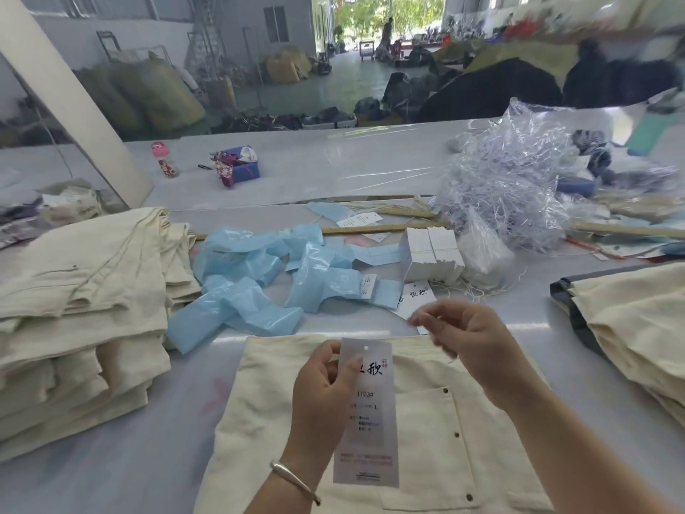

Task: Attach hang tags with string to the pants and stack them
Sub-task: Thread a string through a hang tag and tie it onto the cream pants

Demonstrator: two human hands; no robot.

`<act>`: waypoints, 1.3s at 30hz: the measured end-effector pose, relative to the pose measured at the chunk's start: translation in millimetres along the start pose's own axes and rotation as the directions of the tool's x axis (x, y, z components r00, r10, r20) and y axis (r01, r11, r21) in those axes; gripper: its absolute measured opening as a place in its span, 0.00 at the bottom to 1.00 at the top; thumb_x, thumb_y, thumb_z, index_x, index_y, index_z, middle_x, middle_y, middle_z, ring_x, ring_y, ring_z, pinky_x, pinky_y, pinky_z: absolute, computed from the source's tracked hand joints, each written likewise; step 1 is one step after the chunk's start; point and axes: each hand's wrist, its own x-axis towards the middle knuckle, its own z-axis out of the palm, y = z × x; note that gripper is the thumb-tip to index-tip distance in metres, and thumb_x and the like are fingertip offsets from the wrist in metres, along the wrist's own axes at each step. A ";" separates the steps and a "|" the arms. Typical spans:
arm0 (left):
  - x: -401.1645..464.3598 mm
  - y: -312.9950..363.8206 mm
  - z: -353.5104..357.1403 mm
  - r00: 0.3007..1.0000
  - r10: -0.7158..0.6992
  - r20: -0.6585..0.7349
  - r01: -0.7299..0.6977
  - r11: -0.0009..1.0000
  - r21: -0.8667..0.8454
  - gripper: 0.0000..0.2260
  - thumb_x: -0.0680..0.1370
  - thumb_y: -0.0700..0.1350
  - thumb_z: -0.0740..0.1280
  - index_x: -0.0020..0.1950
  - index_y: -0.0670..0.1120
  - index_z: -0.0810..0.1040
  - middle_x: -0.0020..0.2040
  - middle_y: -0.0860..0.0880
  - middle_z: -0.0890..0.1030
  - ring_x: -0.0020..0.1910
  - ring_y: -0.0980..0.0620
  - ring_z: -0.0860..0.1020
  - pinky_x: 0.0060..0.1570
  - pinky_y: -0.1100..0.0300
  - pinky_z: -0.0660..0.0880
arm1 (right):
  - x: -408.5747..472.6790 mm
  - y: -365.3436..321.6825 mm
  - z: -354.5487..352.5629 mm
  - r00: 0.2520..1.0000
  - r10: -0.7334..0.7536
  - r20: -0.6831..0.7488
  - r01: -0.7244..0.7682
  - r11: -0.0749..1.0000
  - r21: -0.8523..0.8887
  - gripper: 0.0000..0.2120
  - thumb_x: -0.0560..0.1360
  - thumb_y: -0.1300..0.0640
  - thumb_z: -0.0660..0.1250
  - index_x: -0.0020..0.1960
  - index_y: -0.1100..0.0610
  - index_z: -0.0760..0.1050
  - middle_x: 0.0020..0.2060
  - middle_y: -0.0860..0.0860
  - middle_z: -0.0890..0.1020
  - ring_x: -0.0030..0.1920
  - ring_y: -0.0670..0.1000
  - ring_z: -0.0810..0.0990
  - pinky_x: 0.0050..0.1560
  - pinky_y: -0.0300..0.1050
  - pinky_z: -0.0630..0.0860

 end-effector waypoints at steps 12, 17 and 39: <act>-19.2 19.4 -22.0 0.952 0.255 0.168 -0.275 0.956 0.106 0.05 0.77 0.46 0.69 0.49 0.55 0.83 0.41 0.52 0.85 0.41 0.52 0.84 0.40 0.57 0.80 | -36.9 -11.2 63.5 1.000 -0.008 0.001 0.008 0.875 -0.484 0.11 0.74 0.55 0.70 0.33 0.56 0.77 0.27 0.47 0.76 0.32 0.48 0.72 0.37 0.51 0.72; -20.3 17.2 -23.9 0.934 0.279 0.222 -0.312 0.941 0.133 0.08 0.77 0.47 0.66 0.51 0.57 0.83 0.45 0.53 0.85 0.44 0.51 0.83 0.43 0.53 0.80 | -38.6 -13.1 66.4 1.000 0.005 0.002 -0.003 0.869 -0.495 0.10 0.74 0.58 0.69 0.35 0.57 0.78 0.27 0.47 0.76 0.31 0.46 0.71 0.36 0.49 0.71; -1.9 21.1 33.3 0.920 0.222 0.323 -0.330 0.883 0.333 0.08 0.78 0.37 0.67 0.41 0.47 0.76 0.35 0.52 0.80 0.37 0.57 0.78 0.39 0.67 0.72 | -61.2 8.1 13.1 0.964 0.092 -0.249 -0.102 0.994 -0.031 0.12 0.72 0.63 0.72 0.52 0.49 0.80 0.26 0.45 0.77 0.25 0.48 0.68 0.27 0.37 0.67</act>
